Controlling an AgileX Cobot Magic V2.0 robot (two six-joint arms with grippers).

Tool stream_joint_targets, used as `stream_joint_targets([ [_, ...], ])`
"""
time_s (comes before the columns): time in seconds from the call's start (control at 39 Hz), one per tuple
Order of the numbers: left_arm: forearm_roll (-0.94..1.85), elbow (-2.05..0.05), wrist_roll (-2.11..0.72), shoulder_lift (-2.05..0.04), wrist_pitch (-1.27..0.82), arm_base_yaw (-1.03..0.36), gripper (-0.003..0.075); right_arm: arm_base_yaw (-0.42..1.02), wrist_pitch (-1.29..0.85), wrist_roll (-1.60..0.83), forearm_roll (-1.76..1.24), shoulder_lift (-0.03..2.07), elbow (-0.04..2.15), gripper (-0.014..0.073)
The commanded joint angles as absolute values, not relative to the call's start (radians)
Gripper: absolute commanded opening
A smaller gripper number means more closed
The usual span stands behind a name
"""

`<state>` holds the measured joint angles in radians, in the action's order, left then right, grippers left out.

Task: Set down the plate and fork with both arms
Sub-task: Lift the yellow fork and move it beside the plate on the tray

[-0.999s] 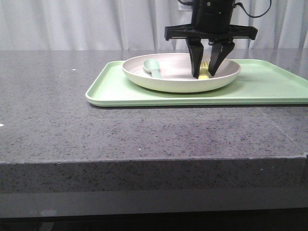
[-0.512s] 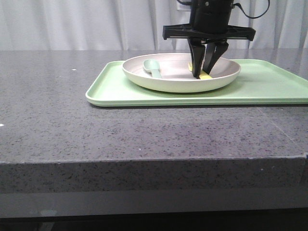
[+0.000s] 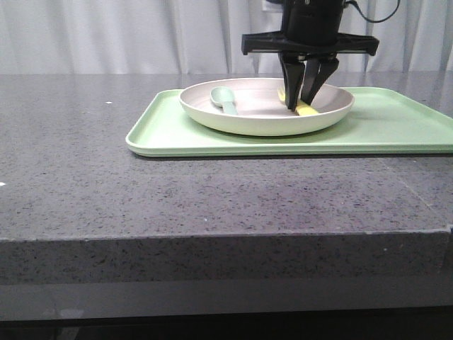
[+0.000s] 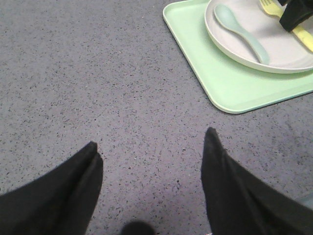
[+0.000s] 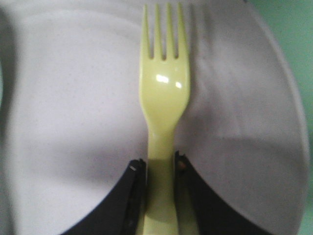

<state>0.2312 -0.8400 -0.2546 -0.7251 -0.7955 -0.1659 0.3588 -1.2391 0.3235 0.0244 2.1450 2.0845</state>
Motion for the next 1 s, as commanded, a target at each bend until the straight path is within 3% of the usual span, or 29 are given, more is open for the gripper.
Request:
stream_joint_targets([
  [0.0,0.252,-0.868,-0.254,-0.722,-0.722,-0.165,0.0430,0.353,-1.312,0.310,0.040,2.041,2.110,0.0117],
  [0.56,0.252,-0.868,-0.254,-0.722,-0.720,-0.165,0.0430,0.263,-1.337,0.271,0.098,1.923,2.095,0.0117],
  [0.97,0.252,-0.868,-0.254,-0.722,-0.720,-0.165,0.0430,0.089,-1.297,0.177,-0.013,1.880,1.861,0.0117],
])
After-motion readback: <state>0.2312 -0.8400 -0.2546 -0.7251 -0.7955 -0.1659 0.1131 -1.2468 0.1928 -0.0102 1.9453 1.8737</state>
